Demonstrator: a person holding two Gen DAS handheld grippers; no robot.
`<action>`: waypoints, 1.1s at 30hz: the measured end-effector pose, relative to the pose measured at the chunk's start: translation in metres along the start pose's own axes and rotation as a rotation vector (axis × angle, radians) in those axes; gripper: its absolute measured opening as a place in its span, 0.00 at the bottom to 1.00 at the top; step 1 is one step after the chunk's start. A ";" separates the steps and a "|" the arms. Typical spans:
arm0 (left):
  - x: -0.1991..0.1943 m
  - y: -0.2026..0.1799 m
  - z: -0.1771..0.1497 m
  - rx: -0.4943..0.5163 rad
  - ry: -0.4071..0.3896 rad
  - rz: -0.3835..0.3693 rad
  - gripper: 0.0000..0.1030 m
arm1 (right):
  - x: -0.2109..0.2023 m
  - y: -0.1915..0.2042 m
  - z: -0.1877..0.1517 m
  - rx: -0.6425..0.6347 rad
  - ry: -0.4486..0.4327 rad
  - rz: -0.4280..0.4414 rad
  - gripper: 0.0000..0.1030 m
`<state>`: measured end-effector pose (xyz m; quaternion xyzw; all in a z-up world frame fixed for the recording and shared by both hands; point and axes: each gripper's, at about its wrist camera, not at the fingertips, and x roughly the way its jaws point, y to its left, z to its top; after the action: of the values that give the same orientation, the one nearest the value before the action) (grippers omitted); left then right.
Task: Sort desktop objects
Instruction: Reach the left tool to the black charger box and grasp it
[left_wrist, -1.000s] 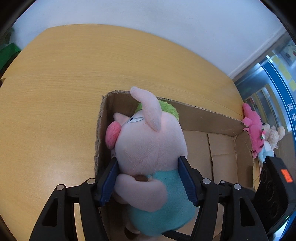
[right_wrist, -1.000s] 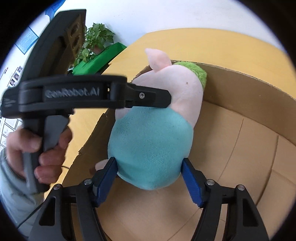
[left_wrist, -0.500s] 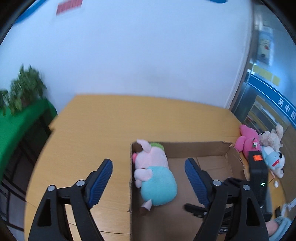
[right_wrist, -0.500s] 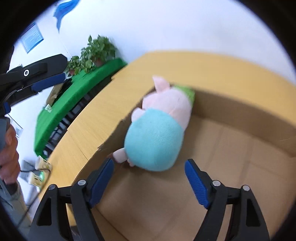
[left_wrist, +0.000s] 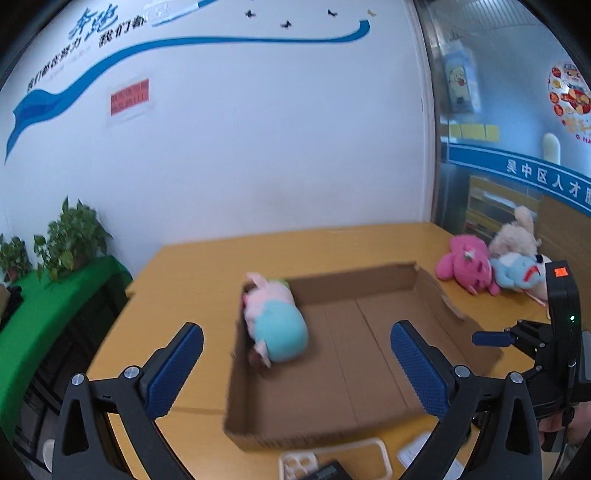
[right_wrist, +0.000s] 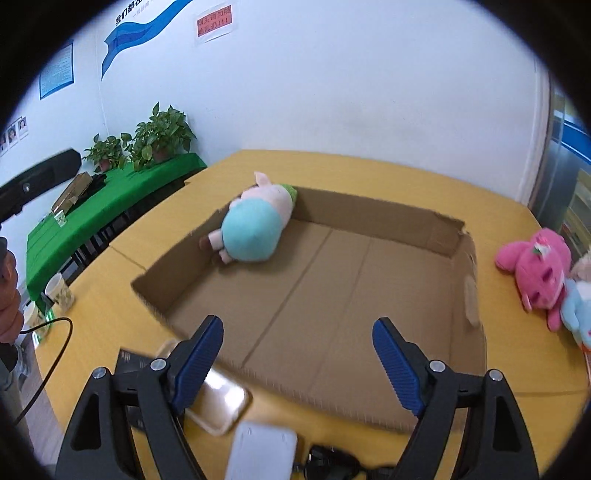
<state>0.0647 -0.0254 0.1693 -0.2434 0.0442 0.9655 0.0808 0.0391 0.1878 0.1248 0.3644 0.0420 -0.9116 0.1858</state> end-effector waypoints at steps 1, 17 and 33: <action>0.000 -0.004 -0.010 -0.009 0.019 -0.016 1.00 | -0.002 -0.002 -0.010 0.008 0.009 0.003 0.81; 0.030 0.049 -0.114 -0.204 0.340 -0.132 1.00 | 0.061 0.114 -0.061 -0.235 0.194 0.341 0.81; 0.071 0.081 -0.195 -0.435 0.537 -0.359 0.85 | 0.115 0.181 -0.077 -0.358 0.300 0.501 0.83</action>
<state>0.0790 -0.1196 -0.0320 -0.5029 -0.1854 0.8248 0.1802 0.0788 0.0008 0.0010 0.4550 0.1374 -0.7520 0.4567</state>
